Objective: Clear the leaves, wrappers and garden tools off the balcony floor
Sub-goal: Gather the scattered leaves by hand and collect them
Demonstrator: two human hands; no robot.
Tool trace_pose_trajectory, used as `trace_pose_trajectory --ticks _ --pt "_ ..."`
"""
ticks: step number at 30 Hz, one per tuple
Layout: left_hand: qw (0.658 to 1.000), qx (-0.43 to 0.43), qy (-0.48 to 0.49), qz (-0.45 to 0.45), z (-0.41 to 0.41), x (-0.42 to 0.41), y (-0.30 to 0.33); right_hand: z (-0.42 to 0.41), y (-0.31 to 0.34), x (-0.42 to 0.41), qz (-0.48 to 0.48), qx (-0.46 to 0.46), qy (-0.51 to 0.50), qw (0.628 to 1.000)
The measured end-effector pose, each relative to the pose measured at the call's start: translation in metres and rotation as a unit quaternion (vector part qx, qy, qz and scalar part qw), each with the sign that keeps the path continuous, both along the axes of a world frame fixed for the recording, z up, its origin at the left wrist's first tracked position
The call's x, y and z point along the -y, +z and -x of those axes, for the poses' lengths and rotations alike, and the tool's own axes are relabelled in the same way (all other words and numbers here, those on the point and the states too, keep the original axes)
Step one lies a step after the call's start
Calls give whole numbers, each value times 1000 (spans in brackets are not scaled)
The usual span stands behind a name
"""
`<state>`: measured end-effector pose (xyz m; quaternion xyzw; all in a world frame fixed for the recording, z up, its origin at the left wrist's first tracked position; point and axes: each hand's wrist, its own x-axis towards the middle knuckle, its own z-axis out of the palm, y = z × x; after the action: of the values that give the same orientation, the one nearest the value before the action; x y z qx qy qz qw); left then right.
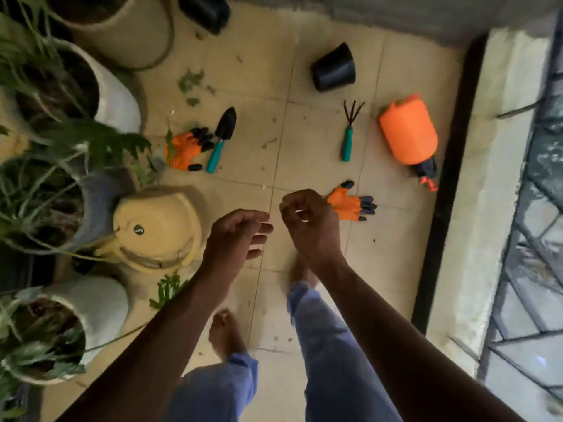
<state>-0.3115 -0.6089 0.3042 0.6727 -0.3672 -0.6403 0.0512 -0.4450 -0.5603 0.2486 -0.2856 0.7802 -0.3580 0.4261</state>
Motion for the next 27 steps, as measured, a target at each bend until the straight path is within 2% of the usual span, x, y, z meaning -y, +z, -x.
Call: trace_pose_trajectory --ticks 6,14,20,27 --pt "996 -18 84 -7 35 82 -4 43 0 93 -2 -14 52 999" --pt "974 -31 213 -65 41 189 -39 37 -35 228 -45 -72 173 981" --pt "942 -60 325 -64 32 265 -83 28 -103 328 -52 -130 313 939" --pt "874 -123 463 -85 38 302 -132 43 -223 425 -89 -216 460 857"
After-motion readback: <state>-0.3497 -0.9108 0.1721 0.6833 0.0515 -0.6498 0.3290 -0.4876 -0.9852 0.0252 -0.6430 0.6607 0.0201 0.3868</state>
